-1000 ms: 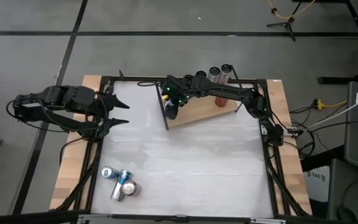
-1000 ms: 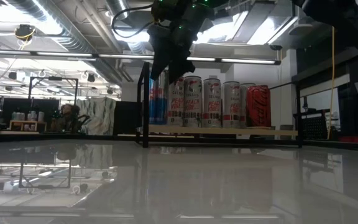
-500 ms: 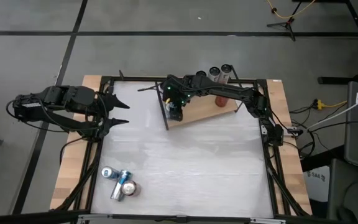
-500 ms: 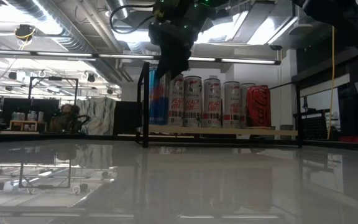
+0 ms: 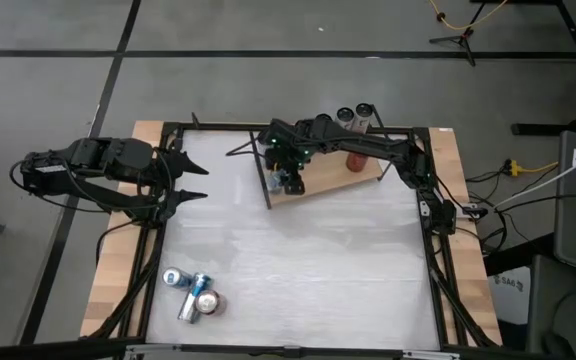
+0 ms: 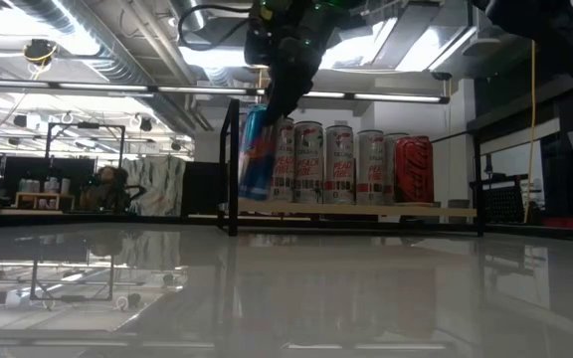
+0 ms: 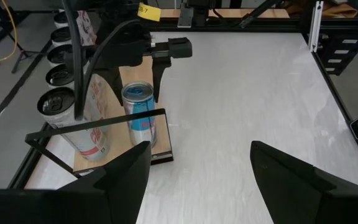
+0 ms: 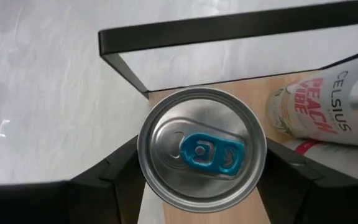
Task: Place canned beverage on shelf
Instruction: Put the blue soda can on the shelf
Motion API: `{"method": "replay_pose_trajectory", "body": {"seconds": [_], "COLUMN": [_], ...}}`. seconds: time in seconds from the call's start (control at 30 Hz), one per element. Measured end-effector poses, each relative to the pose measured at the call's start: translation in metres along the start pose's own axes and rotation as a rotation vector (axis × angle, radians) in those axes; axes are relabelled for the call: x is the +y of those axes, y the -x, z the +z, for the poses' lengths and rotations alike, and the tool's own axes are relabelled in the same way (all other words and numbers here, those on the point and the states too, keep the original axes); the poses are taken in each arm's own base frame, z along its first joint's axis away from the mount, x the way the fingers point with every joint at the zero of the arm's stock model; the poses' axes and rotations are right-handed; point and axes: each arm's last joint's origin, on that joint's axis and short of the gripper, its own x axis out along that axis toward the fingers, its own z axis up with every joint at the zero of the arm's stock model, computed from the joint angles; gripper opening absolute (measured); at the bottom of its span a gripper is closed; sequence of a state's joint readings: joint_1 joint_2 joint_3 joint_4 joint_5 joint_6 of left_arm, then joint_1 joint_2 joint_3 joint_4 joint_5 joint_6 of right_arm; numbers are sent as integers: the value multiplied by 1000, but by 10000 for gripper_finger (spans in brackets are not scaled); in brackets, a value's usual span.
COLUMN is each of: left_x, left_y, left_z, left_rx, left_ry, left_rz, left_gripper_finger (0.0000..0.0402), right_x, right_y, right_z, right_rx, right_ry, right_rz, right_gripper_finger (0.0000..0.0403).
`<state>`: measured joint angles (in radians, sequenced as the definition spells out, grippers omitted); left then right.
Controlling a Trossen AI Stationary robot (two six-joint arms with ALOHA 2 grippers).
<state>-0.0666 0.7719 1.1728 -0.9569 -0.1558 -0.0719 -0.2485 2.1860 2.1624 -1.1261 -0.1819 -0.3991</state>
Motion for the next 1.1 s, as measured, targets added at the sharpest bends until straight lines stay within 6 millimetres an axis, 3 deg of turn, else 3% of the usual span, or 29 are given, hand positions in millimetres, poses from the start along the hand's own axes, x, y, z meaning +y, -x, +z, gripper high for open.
{"method": "replay_pose_trajectory", "body": {"seconds": [0.43,1.1], "left_x": [0,0], "left_y": [0,0], "left_z": [0,0], "left_rx": [0,0], "left_ry": [0,0], "left_rz": [0,0], "left_gripper_finger": [267,267], "right_x": [-1,1], "right_y": [15,12], "right_z": [5,3], "right_rx": [-20,4], "right_ry": [5,84], "right_rz": [-16,8], "right_gripper_finger": [241,241]}}
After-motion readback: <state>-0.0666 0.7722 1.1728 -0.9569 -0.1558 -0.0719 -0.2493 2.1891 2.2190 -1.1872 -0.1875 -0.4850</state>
